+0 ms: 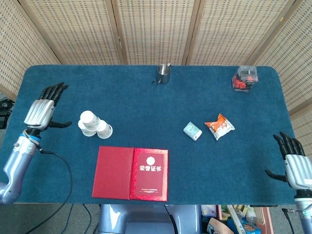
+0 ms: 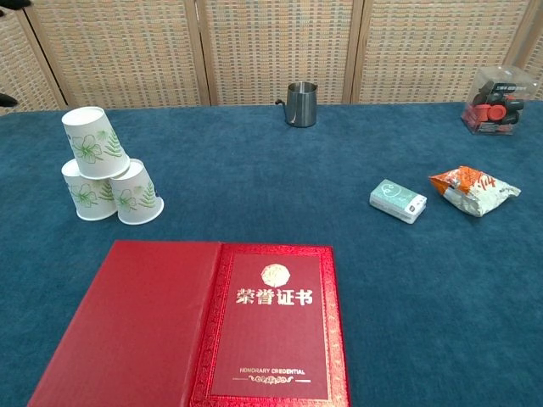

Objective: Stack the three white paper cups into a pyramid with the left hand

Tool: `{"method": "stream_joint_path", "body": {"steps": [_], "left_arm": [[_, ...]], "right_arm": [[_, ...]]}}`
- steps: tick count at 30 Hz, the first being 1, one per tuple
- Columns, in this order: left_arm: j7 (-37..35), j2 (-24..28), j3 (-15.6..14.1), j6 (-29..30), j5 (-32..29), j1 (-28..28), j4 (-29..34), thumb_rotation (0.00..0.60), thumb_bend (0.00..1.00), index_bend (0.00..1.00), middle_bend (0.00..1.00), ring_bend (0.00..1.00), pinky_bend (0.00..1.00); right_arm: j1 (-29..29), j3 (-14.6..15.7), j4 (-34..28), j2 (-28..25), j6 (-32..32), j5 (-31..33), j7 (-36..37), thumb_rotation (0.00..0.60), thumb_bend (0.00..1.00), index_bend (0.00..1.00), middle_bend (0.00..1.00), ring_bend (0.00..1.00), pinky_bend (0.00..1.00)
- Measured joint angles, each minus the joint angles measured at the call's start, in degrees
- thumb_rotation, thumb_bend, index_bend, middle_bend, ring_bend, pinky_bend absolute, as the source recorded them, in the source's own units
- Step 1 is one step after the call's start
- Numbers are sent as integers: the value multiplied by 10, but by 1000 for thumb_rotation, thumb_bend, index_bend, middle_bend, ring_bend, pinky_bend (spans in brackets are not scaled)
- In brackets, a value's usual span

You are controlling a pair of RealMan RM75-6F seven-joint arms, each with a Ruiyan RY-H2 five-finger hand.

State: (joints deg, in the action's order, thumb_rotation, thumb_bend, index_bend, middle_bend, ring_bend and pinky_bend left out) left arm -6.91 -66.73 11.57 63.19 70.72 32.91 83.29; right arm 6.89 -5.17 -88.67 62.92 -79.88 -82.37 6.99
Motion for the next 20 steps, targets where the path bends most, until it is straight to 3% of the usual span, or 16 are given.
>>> {"method": "stream_joint_path", "body": {"steps": [4,11,20], "left_arm": [[31,10,-6,73,-11,-52,7,600,109,0,0,0,0],[54,-2,-43,207,-6,-169,18,600,109,0,0,0,0],[38,-16,-88,257,36,-240,14,600,109,0,0,0,0]], "right_arm": [[-1,1,-4,0,-4,-4,-3,600,0,0,0,0,0],[-7,4,-11,-1,-23,-17,-16,600,0,0,0,0,0],[-14,7,-16,-4,-41,-30,-17,600,0,0,0,0,0]]}}
